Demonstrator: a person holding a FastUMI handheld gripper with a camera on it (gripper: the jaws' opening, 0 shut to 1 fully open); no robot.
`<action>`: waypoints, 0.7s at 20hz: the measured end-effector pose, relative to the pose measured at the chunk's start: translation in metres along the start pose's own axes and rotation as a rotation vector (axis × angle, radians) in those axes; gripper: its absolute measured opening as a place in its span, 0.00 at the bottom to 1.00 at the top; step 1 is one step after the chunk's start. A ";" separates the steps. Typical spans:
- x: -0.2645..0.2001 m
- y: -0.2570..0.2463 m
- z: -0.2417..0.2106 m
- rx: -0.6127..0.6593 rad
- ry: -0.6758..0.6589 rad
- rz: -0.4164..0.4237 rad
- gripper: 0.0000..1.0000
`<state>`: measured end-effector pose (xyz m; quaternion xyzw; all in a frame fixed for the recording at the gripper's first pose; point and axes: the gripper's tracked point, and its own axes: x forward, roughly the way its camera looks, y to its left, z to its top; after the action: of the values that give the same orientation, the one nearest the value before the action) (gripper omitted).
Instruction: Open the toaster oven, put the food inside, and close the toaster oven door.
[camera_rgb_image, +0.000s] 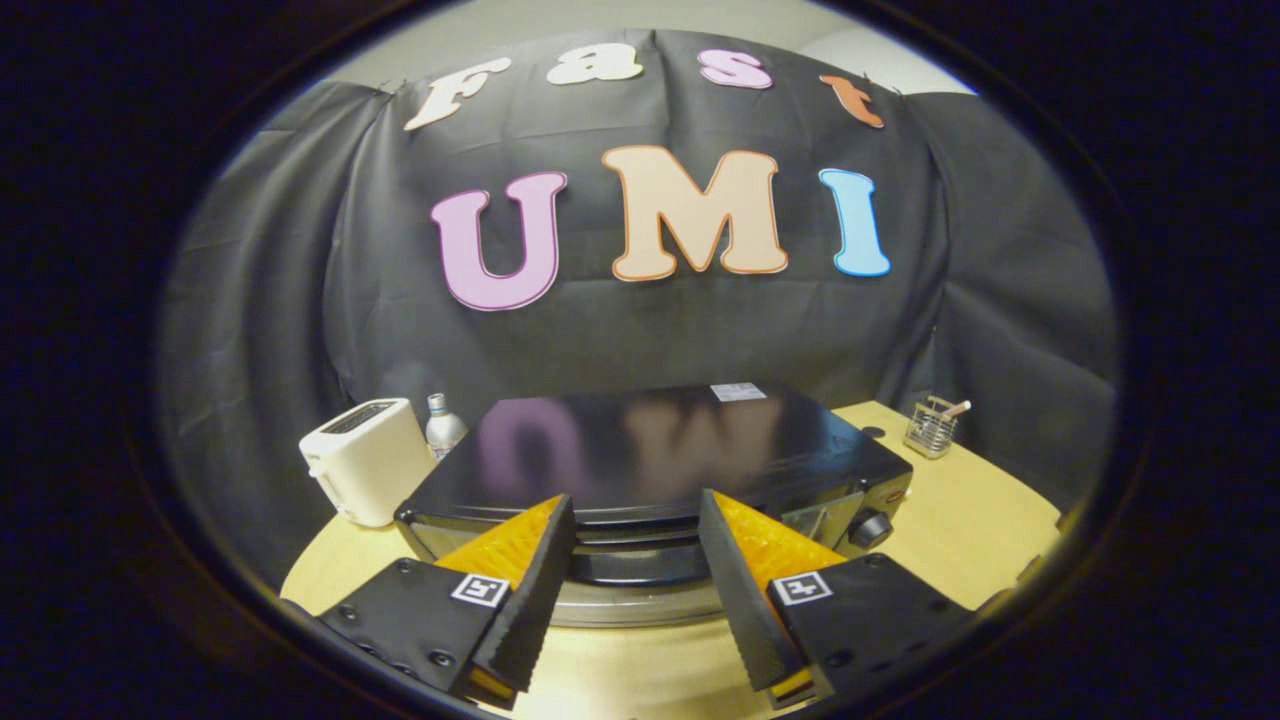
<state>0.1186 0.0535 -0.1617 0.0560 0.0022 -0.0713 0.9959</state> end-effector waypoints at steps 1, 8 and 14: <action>-0.002 0.000 0.000 -0.006 0.010 -0.001 0.84; -0.034 -0.005 -0.015 -0.018 0.079 0.001 0.81; -0.070 -0.013 -0.061 -0.041 0.252 -0.071 0.80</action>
<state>0.0471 0.0570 -0.2231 0.0440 0.1307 -0.0986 0.9855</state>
